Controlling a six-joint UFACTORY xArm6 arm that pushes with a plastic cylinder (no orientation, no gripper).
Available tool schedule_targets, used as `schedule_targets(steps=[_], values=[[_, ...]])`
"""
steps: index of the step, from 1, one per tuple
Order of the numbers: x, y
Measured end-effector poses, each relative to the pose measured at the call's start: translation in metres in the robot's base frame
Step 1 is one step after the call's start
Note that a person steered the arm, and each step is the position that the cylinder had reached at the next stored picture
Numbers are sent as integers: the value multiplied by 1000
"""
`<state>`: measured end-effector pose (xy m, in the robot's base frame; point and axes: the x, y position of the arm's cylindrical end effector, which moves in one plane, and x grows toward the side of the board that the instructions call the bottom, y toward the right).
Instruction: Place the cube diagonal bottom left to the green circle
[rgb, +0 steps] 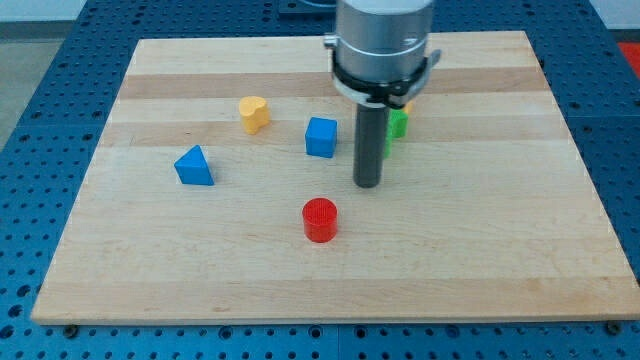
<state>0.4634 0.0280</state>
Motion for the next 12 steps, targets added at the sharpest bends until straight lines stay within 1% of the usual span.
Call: schedule_targets(steps=[2, 4, 6, 7, 9, 10, 12], values=[[-14, -58], [-52, -86], [-95, -89], [-101, -85], [-101, -67], [-101, -44], [-99, -41]])
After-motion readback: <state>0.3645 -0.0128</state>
